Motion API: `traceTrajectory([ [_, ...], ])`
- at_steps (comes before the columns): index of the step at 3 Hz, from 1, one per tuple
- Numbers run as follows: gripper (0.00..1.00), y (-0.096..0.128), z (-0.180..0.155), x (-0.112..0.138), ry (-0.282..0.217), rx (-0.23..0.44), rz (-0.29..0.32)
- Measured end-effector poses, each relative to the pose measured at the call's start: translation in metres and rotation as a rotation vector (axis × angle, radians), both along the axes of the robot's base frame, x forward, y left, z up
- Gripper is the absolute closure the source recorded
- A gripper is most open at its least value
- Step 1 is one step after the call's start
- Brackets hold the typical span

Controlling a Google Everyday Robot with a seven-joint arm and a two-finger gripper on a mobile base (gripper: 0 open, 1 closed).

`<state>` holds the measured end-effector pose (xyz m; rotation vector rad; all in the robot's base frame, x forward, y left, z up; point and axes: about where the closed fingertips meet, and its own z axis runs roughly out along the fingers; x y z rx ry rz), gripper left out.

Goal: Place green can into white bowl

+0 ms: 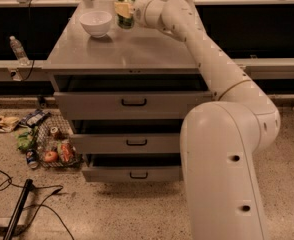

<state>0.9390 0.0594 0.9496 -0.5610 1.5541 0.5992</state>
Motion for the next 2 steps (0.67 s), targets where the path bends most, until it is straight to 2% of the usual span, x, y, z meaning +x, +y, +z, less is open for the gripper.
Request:
traceTrajectory([
  [1, 1.00, 0.038, 0.018, 0.008, -0.030, 0.063, 0.017],
  [2, 1.00, 0.068, 0.044, 0.013, -0.077, 0.095, 0.040],
])
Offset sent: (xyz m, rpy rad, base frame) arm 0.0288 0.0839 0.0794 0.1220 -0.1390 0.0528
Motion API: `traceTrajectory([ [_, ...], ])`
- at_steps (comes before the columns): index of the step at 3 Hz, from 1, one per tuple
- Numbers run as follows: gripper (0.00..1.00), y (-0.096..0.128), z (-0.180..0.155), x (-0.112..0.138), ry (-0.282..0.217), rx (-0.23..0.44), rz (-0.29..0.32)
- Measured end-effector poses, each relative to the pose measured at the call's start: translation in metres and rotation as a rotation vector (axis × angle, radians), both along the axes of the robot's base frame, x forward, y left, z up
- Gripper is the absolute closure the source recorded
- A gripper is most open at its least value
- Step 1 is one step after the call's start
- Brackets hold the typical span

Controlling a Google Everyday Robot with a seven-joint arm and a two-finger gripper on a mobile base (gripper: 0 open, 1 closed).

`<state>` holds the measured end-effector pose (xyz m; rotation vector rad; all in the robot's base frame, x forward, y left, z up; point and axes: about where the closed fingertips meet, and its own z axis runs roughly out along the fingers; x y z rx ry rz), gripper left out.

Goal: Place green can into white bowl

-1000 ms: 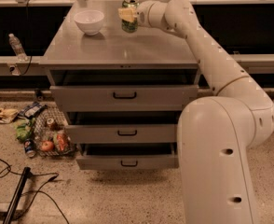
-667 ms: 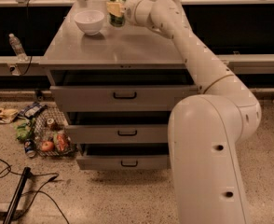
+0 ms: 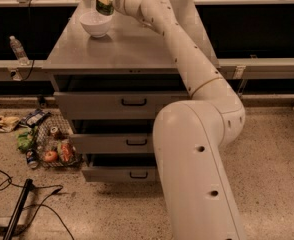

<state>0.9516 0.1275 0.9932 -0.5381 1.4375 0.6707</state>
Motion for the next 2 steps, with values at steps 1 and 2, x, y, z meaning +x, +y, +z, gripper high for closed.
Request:
traceTrajectory([
  [1, 1.00, 0.0179, 0.0065, 0.0043, -0.014, 0.002, 0.017],
  [2, 1.00, 0.0201, -0.0003, 0.0138, -0.019, -0.025, 0.010],
])
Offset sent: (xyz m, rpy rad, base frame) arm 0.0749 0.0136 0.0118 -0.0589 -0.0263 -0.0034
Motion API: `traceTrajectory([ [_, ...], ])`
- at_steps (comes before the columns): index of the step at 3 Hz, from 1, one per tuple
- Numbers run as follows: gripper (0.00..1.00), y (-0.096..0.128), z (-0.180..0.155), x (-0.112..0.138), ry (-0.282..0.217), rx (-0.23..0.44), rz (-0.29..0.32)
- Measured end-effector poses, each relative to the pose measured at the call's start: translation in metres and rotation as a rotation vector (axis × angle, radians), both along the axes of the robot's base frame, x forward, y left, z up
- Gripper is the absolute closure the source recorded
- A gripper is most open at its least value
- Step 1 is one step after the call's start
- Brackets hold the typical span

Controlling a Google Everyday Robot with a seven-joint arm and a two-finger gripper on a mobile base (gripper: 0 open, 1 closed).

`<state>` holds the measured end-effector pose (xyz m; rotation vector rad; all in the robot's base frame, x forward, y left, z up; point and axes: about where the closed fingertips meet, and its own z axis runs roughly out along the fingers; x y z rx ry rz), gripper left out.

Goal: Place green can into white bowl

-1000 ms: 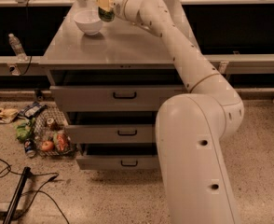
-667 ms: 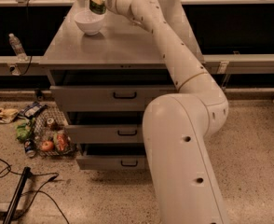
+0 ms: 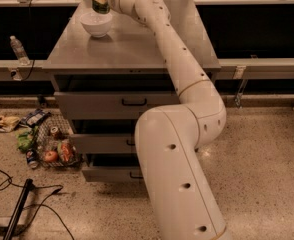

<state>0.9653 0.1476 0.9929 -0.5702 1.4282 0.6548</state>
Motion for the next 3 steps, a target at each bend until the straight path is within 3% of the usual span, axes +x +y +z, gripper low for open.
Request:
traceTrajectory([
  [1, 1.00, -0.001, -0.011, 0.009, 0.000, -0.041, -0.025],
  [3, 0.56, 0.026, -0.029, -0.003, 0.032, -0.086, 0.056],
])
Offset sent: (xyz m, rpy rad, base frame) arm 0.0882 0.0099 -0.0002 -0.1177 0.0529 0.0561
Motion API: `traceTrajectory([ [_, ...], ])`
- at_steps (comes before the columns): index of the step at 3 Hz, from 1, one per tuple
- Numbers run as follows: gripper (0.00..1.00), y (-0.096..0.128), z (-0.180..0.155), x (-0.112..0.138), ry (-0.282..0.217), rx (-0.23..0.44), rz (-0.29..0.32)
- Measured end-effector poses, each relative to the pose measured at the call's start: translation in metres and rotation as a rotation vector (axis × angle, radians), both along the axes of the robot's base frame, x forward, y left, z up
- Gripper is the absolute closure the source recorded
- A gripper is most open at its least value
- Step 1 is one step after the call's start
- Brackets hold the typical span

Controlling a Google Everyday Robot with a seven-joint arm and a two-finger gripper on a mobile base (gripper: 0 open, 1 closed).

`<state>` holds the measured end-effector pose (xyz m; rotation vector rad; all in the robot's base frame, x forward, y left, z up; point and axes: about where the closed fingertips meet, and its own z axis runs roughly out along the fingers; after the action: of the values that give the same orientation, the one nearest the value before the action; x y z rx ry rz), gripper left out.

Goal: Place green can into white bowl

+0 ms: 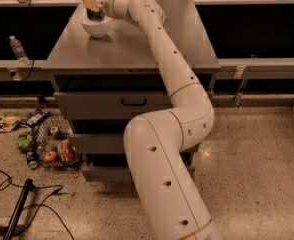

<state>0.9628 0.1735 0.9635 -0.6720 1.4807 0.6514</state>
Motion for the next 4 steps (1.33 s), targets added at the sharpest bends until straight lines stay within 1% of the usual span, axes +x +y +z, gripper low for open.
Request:
traceTrajectory([
  [1, 0.33, 0.016, -0.010, -0.005, 0.008, -0.018, 0.033],
  [2, 0.10, 0.027, -0.016, -0.009, 0.007, -0.044, 0.056],
  [3, 0.00, 0.028, -0.018, -0.015, 0.015, -0.069, 0.080],
  [4, 0.00, 0.029, -0.019, -0.020, 0.033, -0.045, 0.103],
])
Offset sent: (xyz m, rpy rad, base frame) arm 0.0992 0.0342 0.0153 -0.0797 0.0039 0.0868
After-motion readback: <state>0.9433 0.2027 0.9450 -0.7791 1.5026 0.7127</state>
